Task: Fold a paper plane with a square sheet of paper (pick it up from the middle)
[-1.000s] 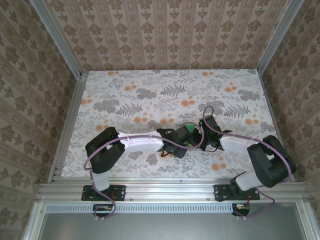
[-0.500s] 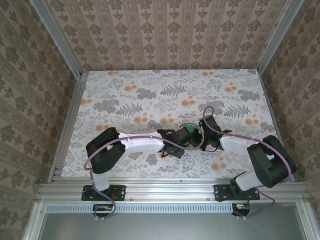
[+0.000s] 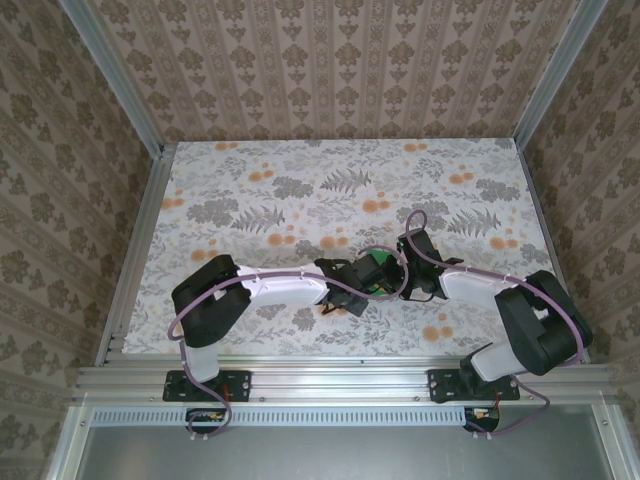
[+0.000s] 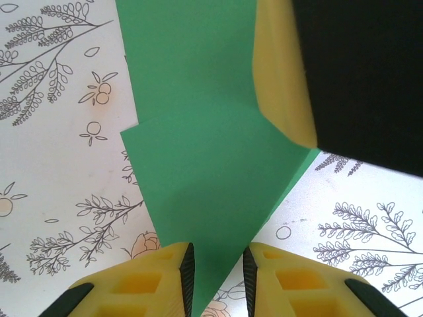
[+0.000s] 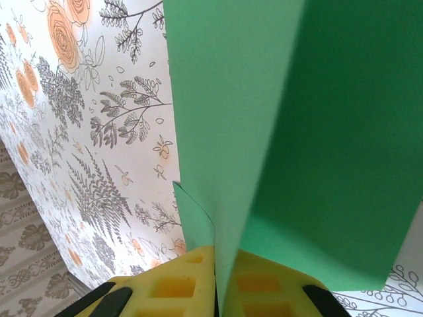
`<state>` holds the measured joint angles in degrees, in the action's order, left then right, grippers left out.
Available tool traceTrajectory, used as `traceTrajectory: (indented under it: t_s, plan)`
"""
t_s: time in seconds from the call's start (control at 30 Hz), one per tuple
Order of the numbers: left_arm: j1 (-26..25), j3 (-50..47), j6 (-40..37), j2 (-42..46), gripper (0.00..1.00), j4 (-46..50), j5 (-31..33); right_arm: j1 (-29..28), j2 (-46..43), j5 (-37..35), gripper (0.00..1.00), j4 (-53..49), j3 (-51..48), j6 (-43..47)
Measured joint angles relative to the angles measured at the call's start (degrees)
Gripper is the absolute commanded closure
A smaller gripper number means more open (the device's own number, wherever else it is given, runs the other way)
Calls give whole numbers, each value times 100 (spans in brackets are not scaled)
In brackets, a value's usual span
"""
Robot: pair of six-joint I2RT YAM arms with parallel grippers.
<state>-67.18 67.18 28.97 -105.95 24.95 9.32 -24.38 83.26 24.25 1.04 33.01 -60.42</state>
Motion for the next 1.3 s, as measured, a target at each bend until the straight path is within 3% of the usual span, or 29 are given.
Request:
traceTrajectory:
  t_s: [0.3, 0.77, 1.07, 1.3]
  plan:
    - [0, 0, 0, 0, 77, 0, 17, 0, 0, 11, 93, -4, 4, 2]
    - [2, 0, -2, 0, 75, 4, 87, 0, 0, 11, 95, -55, 37, 20]
    - [2, -2, -13, 0, 90, 4, 103, 0, 0, 15, 94, -111, 70, 22]
    - [37, -177, -48, 7, 97, -208, -39, -4, -9, 35, 77, -160, 120, 70]
